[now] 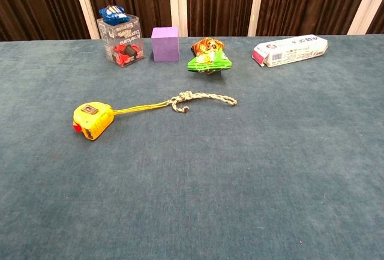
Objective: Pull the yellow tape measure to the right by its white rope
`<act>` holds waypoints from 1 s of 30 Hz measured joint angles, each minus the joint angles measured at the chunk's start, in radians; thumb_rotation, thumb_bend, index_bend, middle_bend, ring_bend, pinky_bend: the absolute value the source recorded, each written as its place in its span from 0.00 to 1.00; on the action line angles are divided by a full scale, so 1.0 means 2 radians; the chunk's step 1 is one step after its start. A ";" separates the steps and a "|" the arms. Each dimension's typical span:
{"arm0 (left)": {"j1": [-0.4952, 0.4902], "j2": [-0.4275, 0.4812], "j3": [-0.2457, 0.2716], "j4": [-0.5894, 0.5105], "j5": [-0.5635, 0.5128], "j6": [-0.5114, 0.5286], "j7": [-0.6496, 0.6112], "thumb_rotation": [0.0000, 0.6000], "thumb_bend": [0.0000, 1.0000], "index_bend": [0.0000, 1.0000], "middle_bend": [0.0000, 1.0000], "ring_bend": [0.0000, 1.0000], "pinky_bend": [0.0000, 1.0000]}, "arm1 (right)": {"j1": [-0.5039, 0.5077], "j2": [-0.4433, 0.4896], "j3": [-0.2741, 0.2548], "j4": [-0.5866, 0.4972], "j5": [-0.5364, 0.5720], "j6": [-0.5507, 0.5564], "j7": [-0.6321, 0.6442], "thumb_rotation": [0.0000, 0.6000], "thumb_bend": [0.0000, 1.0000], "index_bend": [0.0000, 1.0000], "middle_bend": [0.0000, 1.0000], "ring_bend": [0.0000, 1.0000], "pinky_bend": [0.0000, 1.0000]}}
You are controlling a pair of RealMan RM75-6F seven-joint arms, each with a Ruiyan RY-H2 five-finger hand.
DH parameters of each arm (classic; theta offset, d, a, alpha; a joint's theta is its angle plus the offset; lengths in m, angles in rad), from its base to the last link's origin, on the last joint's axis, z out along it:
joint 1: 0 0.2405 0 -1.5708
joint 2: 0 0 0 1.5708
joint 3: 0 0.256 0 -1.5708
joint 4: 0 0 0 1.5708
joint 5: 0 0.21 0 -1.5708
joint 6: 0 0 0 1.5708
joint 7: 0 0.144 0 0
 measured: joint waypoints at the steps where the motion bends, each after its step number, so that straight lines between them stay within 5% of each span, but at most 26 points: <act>1: 0.000 0.000 0.000 0.000 0.000 0.000 0.000 1.00 0.00 0.00 0.00 0.00 0.00 | 0.000 0.000 0.000 0.000 0.000 0.000 0.000 1.00 0.27 0.00 0.00 0.00 0.00; 21: 0.000 0.000 -0.001 0.000 0.001 0.003 -0.004 1.00 0.00 0.00 0.00 0.00 0.00 | 0.017 0.001 0.013 -0.031 -0.002 -0.009 0.019 1.00 0.27 0.00 0.00 0.00 0.00; 30: 0.000 0.000 -0.003 -0.002 -0.003 0.001 -0.008 1.00 0.00 0.00 0.00 0.00 0.00 | 0.092 -0.003 0.065 -0.109 0.048 -0.091 0.000 1.00 0.27 0.20 0.00 0.00 0.00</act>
